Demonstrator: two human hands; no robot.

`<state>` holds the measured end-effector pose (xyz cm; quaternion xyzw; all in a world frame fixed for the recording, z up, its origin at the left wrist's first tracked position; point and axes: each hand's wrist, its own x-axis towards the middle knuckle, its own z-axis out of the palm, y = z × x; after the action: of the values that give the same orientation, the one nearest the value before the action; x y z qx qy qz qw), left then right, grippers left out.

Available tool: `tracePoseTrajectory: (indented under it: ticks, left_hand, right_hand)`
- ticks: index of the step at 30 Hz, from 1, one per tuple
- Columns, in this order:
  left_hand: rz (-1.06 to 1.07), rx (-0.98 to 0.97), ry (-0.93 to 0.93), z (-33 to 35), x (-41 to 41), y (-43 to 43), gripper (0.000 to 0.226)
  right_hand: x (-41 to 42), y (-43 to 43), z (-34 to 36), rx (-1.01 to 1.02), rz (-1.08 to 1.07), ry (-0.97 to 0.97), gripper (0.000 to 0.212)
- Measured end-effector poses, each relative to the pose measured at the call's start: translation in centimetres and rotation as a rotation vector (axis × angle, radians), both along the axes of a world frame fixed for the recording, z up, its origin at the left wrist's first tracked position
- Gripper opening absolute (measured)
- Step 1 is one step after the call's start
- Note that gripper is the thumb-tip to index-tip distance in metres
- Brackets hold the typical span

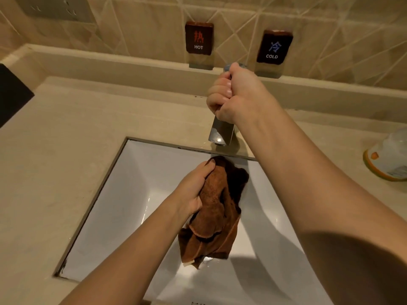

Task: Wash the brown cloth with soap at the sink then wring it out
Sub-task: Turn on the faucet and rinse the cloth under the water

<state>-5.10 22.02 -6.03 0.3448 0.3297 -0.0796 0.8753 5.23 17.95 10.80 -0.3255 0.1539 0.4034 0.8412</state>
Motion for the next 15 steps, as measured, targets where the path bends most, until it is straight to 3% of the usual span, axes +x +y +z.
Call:
tracePoseTrajectory:
  ticks: [7,15]
  left_hand:
    - [-0.022,0.138,-0.023,-0.5,0.5,0.6,0.020]
    - [-0.050,0.141,-0.040,-1.1,0.6,0.7,0.018]
  right_hand:
    - [0.8,0.9,0.2,-0.101,-0.058,0.042,0.046]
    - [1.1,0.8,0.4,-0.079,-0.059,0.065,0.045]
